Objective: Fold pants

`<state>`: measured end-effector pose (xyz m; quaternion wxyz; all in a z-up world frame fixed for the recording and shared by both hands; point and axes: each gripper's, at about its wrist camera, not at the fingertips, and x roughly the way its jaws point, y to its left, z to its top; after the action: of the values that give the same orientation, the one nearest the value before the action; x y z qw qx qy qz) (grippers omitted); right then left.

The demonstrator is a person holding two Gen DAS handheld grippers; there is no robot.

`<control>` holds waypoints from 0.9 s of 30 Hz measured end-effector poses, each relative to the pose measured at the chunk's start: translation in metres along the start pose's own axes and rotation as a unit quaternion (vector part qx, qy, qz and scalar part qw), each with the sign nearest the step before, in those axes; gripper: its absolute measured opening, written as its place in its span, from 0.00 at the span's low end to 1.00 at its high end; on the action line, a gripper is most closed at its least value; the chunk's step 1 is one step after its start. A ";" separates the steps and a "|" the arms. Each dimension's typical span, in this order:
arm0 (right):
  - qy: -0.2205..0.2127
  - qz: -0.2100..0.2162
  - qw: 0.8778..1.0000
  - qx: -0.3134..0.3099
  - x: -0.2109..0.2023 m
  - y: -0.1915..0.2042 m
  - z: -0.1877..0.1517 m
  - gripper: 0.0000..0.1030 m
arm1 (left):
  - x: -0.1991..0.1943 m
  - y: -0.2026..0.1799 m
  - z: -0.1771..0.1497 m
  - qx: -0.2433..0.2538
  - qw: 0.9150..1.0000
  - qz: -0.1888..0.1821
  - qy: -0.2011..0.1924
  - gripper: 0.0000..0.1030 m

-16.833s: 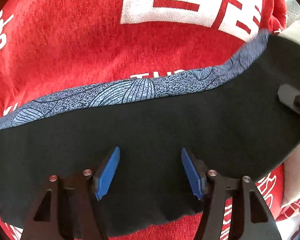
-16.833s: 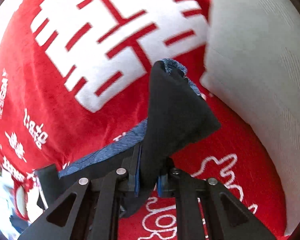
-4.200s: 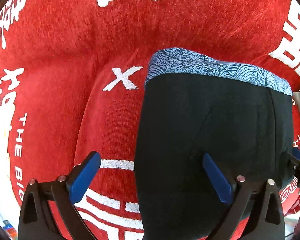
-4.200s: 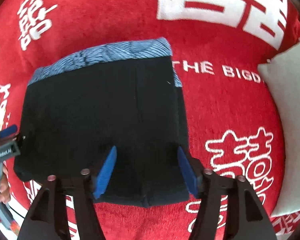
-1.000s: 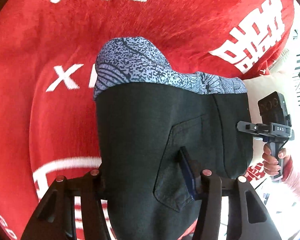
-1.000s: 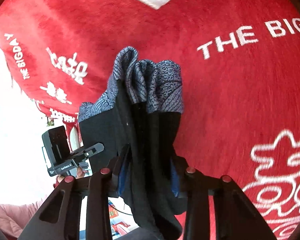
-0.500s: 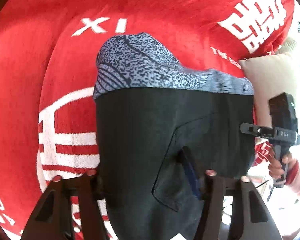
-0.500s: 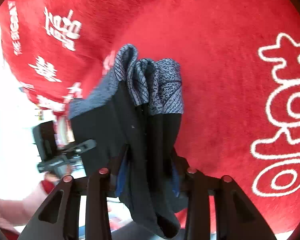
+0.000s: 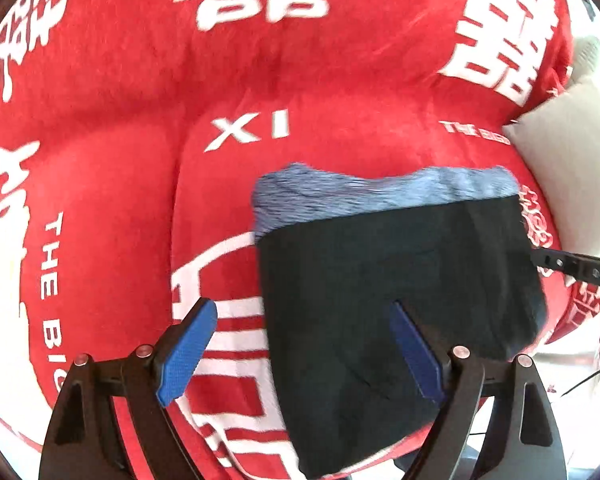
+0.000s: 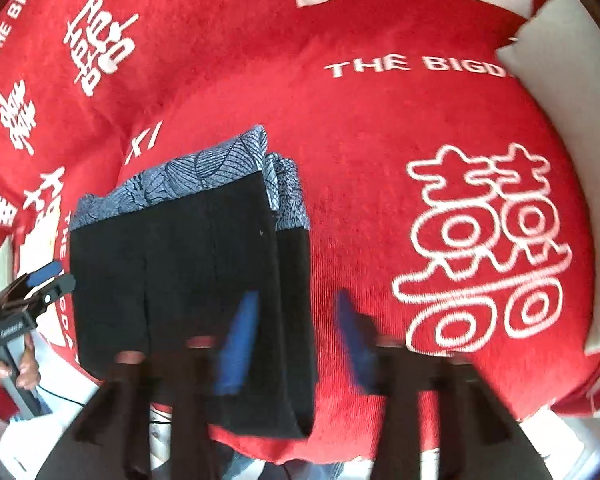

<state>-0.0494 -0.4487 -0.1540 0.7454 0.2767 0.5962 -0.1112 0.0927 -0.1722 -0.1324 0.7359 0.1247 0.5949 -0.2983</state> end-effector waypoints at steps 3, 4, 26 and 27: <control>-0.023 -0.010 1.000 -0.015 -0.013 0.011 -0.012 0.26 | 0.001 -0.019 -0.010 0.006 1.000 -0.010 0.002 0.86; -0.027 -0.011 0.999 -0.024 -0.016 0.016 -0.017 0.26 | 0.006 -0.025 -0.013 0.008 1.000 -0.009 0.006 0.86; 0.013 -0.069 0.997 -0.024 -0.010 0.034 -0.052 0.58 | 0.009 -0.049 -0.048 0.025 0.995 0.089 0.035 0.91; 0.017 -0.071 0.997 -0.022 -0.012 0.035 -0.054 0.59 | 0.004 -0.050 -0.050 0.023 0.995 0.092 0.038 0.91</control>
<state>-0.0800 -0.3921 -0.1400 0.7314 0.2186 0.6292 -0.1461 0.0235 -0.1860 -0.1405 0.7340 0.2068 0.6015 -0.2382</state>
